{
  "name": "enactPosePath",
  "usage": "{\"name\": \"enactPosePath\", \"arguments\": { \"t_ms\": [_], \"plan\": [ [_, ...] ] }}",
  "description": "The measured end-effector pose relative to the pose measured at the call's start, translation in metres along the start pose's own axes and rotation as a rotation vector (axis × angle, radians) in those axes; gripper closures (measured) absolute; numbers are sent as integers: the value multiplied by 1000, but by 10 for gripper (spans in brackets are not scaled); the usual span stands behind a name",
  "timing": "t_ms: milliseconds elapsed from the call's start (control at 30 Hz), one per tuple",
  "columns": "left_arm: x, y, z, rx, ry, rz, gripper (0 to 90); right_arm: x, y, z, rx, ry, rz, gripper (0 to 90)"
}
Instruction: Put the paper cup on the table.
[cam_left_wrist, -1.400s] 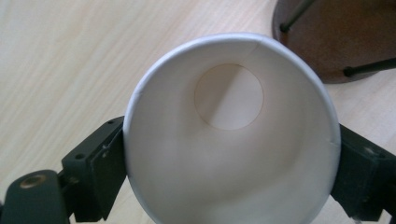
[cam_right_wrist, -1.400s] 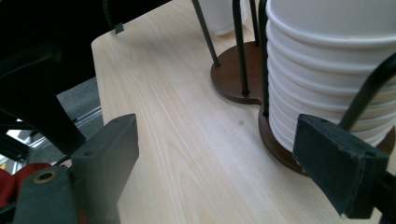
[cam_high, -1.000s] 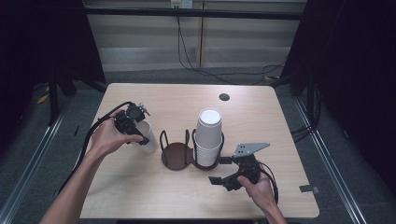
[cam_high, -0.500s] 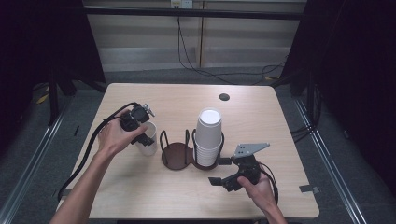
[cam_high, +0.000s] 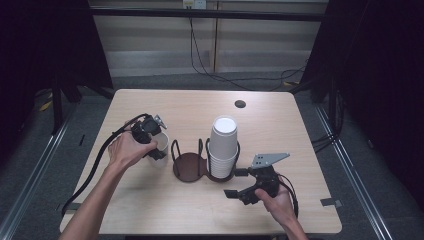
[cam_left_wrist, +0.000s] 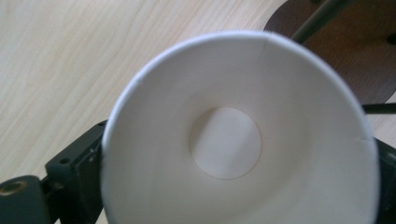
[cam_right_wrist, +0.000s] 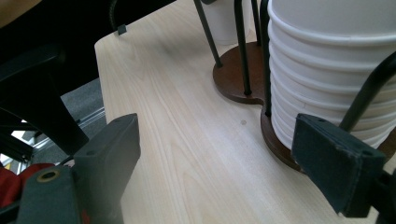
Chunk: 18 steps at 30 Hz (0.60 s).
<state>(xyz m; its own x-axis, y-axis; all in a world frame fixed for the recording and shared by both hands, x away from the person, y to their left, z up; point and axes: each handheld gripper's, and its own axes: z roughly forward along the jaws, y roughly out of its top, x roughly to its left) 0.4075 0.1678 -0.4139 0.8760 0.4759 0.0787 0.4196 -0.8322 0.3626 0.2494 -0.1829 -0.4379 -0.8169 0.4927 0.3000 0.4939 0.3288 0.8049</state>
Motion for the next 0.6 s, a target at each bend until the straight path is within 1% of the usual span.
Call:
{"name": "enactPosePath", "arguments": {
  "t_ms": [67,100,133,200,233,267,333,400,433,500,533,567,600],
  "plan": [
    [2,-2,2,7,-23,-6,48,0,0,0,-1,-3,1,157],
    [2,-4,3,0,-26,-17,48,0,0,0,-1,-2,2,157],
    [2,-5,2,0,-32,-9,48,0,0,0,-1,-3,2,157],
    [2,-7,1,1,-39,-10,48,0,0,0,-2,-5,2,155],
    [1,-8,1,-6,-41,-19,48,-1,0,-1,-2,-5,3,154],
    [1,-9,0,-2,-42,-17,47,-1,0,-1,-3,-5,3,154],
    [2,-14,0,-12,-45,-20,47,-1,0,-1,-4,-8,3,154],
    [3,-19,-2,-27,-51,-38,47,-1,0,-1,-4,-7,2,153],
    [3,-21,-2,-28,-51,-37,47,-1,0,-1,-4,-7,3,153],
    [2,-25,-3,-33,-34,-43,47,-1,0,-1,-6,-6,4,150],
    [2,-26,-3,-22,-34,-34,47,-2,0,-1,-6,-6,5,148],
    [2,-28,-3,-32,-43,-44,47,-2,-1,-1,-5,-6,8,148],
    [3,-29,-3,-39,-42,-50,47,-2,-1,-1,-5,-7,9,148]
  ]
}}
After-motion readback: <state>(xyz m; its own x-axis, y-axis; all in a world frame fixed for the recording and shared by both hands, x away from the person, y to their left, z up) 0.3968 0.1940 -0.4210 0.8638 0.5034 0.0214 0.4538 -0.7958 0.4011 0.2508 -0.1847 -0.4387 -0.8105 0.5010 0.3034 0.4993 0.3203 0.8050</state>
